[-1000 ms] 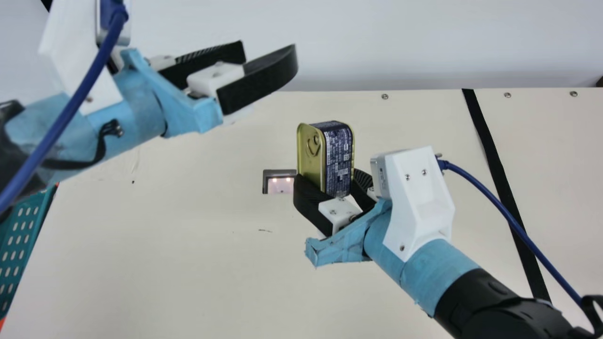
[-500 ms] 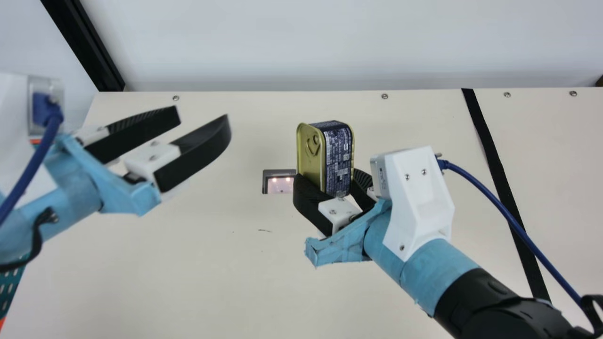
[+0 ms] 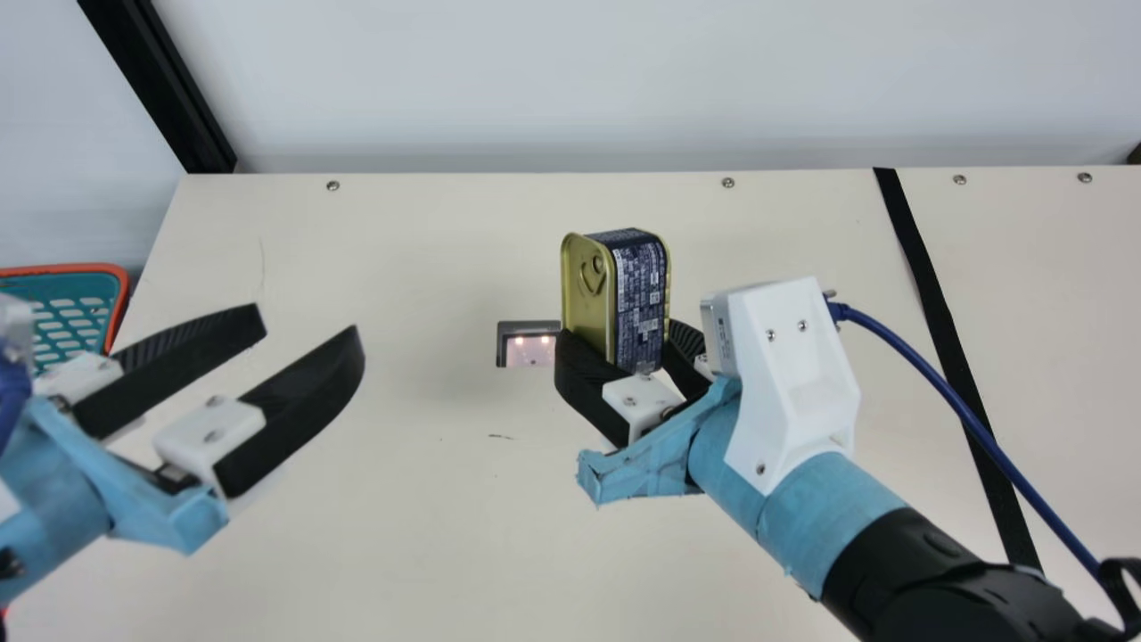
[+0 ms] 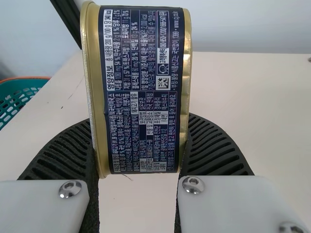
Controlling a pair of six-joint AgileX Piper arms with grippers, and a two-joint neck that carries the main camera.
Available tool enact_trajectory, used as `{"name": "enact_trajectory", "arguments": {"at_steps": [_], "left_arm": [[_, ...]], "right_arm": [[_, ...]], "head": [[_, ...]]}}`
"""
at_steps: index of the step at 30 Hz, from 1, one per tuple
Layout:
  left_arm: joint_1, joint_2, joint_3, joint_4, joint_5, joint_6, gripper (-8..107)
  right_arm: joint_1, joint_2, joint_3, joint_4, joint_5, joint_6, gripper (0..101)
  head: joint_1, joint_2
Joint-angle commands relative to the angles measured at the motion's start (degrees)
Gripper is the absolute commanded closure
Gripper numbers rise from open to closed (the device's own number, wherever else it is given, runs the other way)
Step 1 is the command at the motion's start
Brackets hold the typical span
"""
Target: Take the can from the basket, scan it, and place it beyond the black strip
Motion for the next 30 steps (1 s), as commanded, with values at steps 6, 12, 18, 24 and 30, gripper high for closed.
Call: {"name": "enact_trajectory", "arguments": {"at_steps": [6,12,18,24,30], "left_arm": [[0.0,0.0,0.0,0.4,0.0,-0.1,9],[0.0,0.0,0.0,0.4,0.0,-0.1,9],[0.0,0.0,0.0,0.4,0.0,-0.1,9],[0.0,0.0,0.0,0.4,0.0,-0.1,9],[0.0,0.0,0.0,0.4,0.0,-0.1,9]], "right_arm": [[0.0,0.0,0.0,0.0,0.0,0.0,101],[0.0,0.0,0.0,0.0,0.0,0.0,101],[0.0,0.0,0.0,0.0,0.0,0.0,101],[0.0,0.0,0.0,0.0,0.0,0.0,101],[0.0,0.0,0.0,0.0,0.0,0.0,101]], "head": [[-0.6,0.0],[-0.5,-0.2],[-0.4,-2.7],[-0.3,-8.0],[-0.6,-14.6]]}}
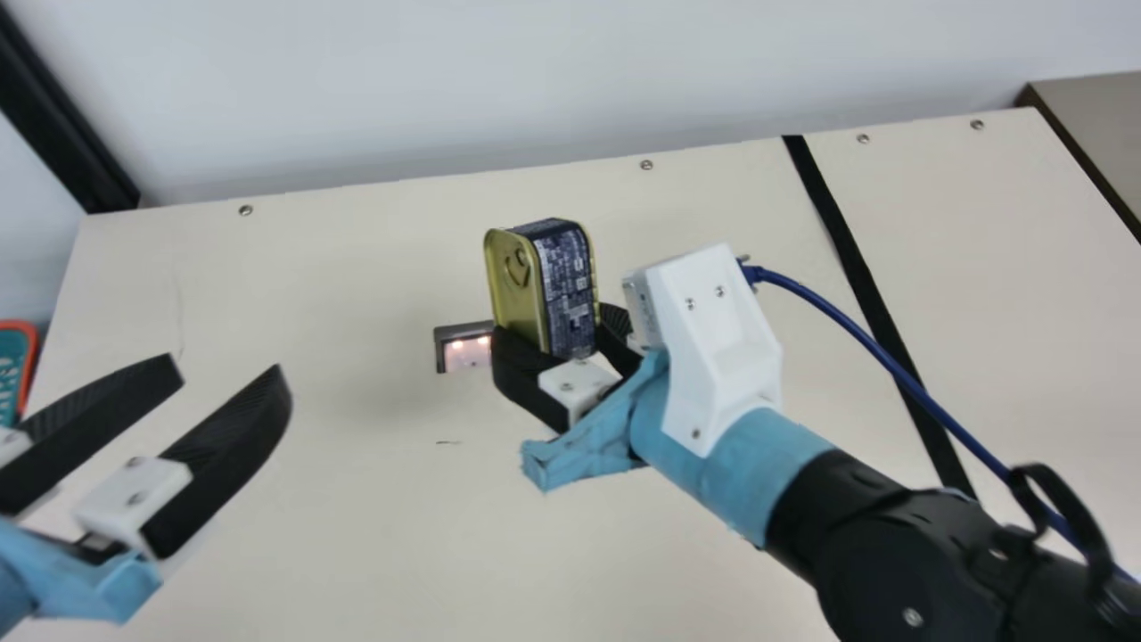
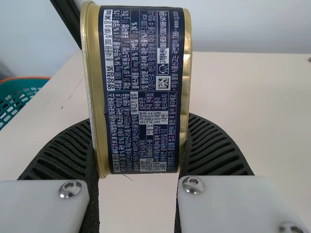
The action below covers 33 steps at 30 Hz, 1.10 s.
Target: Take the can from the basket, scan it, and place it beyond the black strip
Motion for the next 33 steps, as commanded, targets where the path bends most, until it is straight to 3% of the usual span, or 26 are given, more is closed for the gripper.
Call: {"name": "enact_trajectory", "arguments": {"at_steps": [1,14,24,33], "left_arm": [[0.0,0.0,0.0,0.0,0.0,0.0,9],[0.0,0.0,0.0,0.0,0.0,0.0,9],[0.0,0.0,0.0,0.0,0.0,0.0,9],[0.0,0.0,0.0,0.0,0.0,0.0,9]], "right_arm": [[0.0,0.0,0.0,0.0,0.0,0.0,101],[0.0,0.0,0.0,0.0,0.0,0.0,101],[-0.3,0.1,0.1,-0.6,-0.1,0.7,101],[-5.2,0.1,0.8,-2.5,-0.1,0.6,101]], "head": [[-0.9,-2.1],[-2.0,-13.9],[-2.0,-13.9],[-2.0,-13.9]]}}
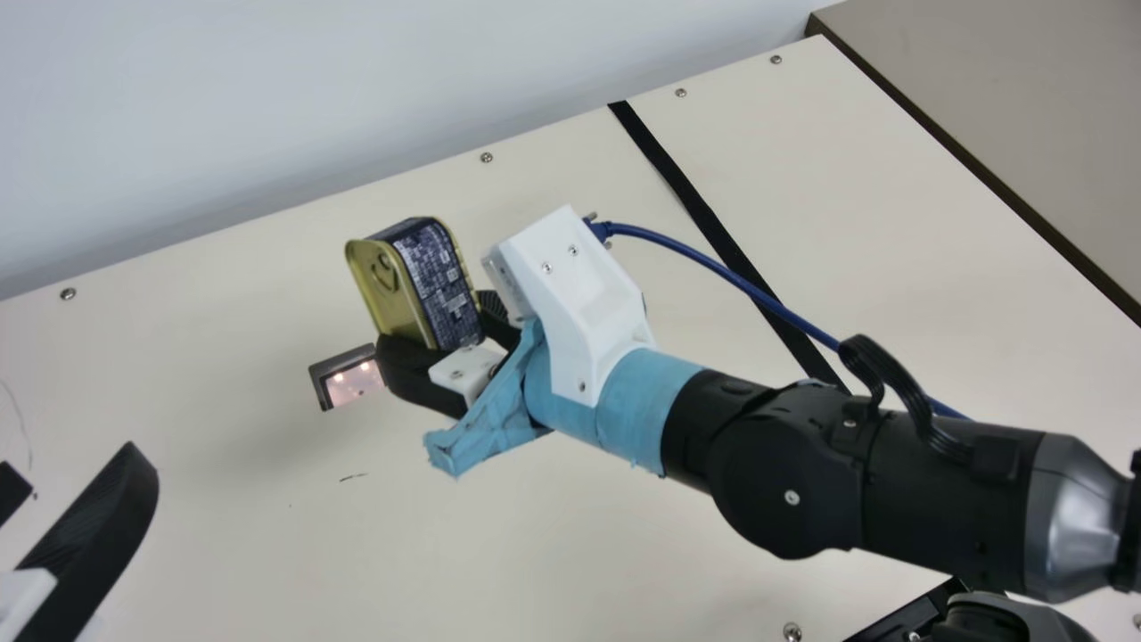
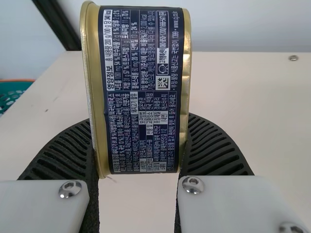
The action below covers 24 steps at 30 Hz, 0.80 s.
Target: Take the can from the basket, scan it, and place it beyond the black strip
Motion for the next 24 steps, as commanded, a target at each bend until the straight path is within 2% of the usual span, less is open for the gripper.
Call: {"name": "enact_trajectory", "arguments": {"at_steps": [1,11,17,24], "left_arm": [[0.0,0.0,0.0,0.0,0.0,0.0,9],[0.0,0.0,0.0,0.0,0.0,0.0,9],[0.0,0.0,0.0,0.0,0.0,0.0,9],[0.0,0.0,0.0,0.0,0.0,0.0,9]], "right_arm": [[-1.7,-0.3,0.2,-0.5,0.0,-0.5,101],[-13.0,-2.6,1.6,-3.6,3.1,-2.7,101],[-21.6,-4.4,1.4,-7.6,6.8,-4.0,101],[-31.0,-6.0,-0.8,-13.3,12.2,-4.3,101]], "head": [[-2.0,-1.0],[-2.0,-1.0],[-2.0,-1.0],[-2.0,-1.0]]}}
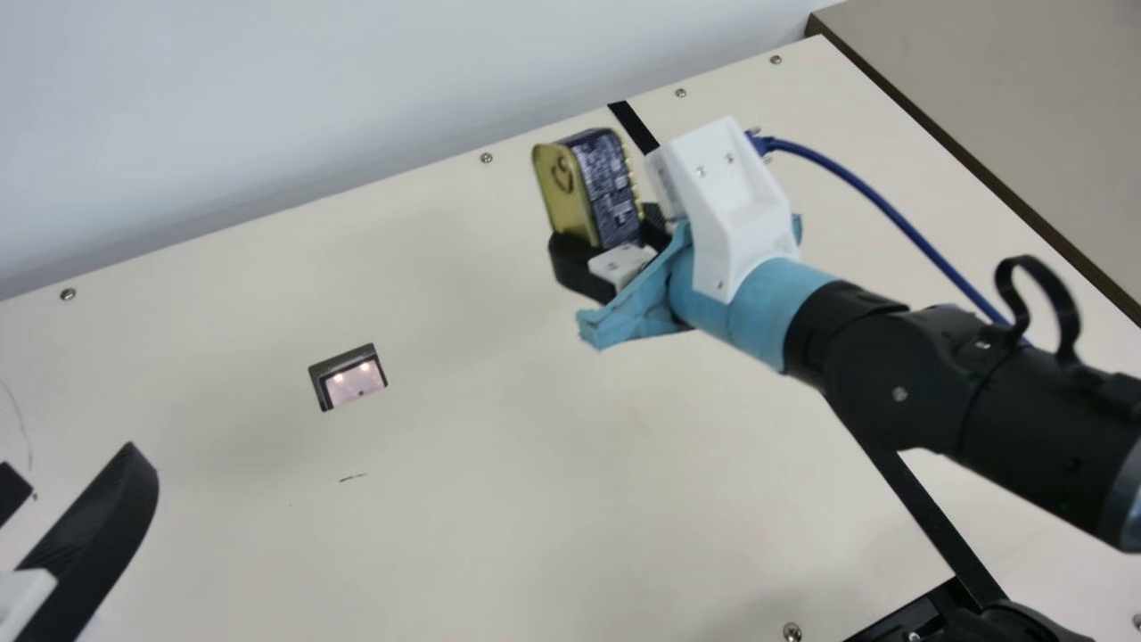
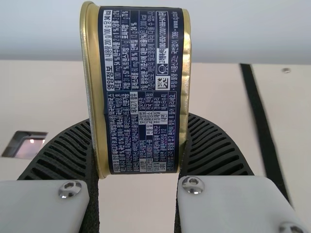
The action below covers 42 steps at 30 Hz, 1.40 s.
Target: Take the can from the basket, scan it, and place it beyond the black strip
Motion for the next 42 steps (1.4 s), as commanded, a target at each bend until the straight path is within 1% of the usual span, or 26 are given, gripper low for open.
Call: {"name": "enact_trajectory", "arguments": {"at_steps": [1,7,12,15,21,29,35,42], "left_arm": [[0.0,0.0,0.0,0.0,0.0,0.0,9],[0.0,0.0,0.0,0.0,0.0,0.0,9],[0.0,0.0,0.0,0.0,0.0,0.0,9],[0.0,0.0,0.0,0.0,0.0,0.0,9],[0.0,0.0,0.0,0.0,0.0,0.0,9],[0.0,0.0,0.0,0.0,0.0,0.0,9],[0.0,0.0,0.0,0.0,0.0,0.0,9],[0.0,0.0,0.0,0.0,0.0,0.0,9]], "right_arm": [[-4.4,0.0,-0.8,-2.0,2.3,-0.2,101],[-11.7,1.3,-4.1,-6.2,7.7,-2.0,101],[-16.8,3.9,-7.8,-7.6,12.5,-5.9,101],[-19.8,5.9,-10.4,-7.4,15.0,-9.4,101],[-25.7,10.0,-15.3,-5.2,19.7,-17.4,101],[-31.9,15.8,-20.1,-3.0,26.0,-26.5,101],[-34.4,19.3,-22.4,-4.7,29.4,-29.4,101],[-35.2,22.5,-24.0,-7.9,31.2,-29.2,101]], "head": [[-2.0,-1.0],[-2.0,-1.0],[-2.0,-1.0],[-2.0,-1.0],[-2.0,-1.0],[-2.0,-1.0],[-2.0,-1.0],[-2.0,-1.0]]}}
